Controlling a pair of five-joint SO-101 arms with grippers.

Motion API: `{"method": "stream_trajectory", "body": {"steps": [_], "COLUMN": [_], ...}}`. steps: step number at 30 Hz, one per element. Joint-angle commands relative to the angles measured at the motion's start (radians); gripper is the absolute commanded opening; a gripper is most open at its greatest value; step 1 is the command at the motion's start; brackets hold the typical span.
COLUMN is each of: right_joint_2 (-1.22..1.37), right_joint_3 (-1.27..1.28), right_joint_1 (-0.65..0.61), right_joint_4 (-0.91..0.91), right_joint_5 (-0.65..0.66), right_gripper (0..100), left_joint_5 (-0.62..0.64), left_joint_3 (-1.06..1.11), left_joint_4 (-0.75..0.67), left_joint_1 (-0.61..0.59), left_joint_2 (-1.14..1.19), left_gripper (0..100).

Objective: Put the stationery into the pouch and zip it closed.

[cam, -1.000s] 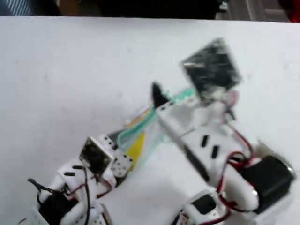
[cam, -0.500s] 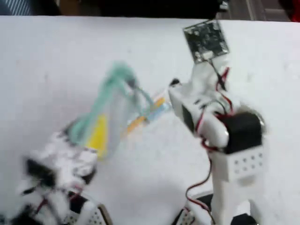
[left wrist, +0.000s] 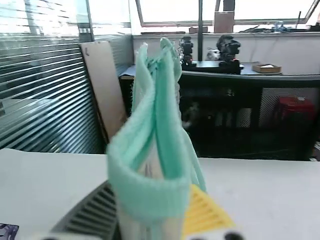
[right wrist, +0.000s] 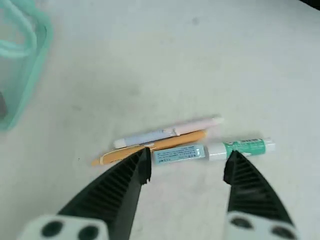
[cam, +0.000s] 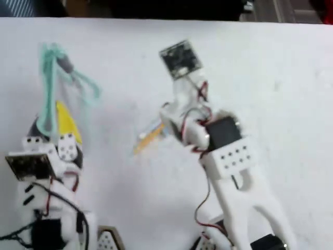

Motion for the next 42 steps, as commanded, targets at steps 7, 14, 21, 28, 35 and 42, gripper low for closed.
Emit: {"method": "stream_trajectory", "body": {"steps": [7,14,21,28,35,42], "right_joint_2": [0.001,0.202,0.532,0.886,1.179,1.366], "right_joint_3": [0.298,0.284,0.006,-0.400,-0.735,-0.928], "right_joint_1": [-0.193,-0.183,-0.107,0.048,0.056,0.067], "right_joint_4": [-0.298,-0.363,-0.361,-0.188,-0.076,-0.013], "right_joint_5": [-0.137,-0.144,-0.269,-0.454,-0.454,-0.448], "right_gripper": [22.9,22.8,22.8,22.9,22.7,22.0], "left_joint_5": [-0.002,-0.002,-0.002,0.071,0.169,0.173], "left_joint_3": [0.040,0.040,0.044,0.044,0.048,0.048], "left_joint_4": [-0.132,-0.118,-0.118,-0.098,-0.097,-0.094], "left_joint_1": [-0.033,-0.033,-0.031,-0.031,-0.031,-0.030], "left_joint_2": [-0.027,-0.027,-0.027,-0.027,-0.027,-0.027], "left_gripper": [2,2,2,2,2,2]}}
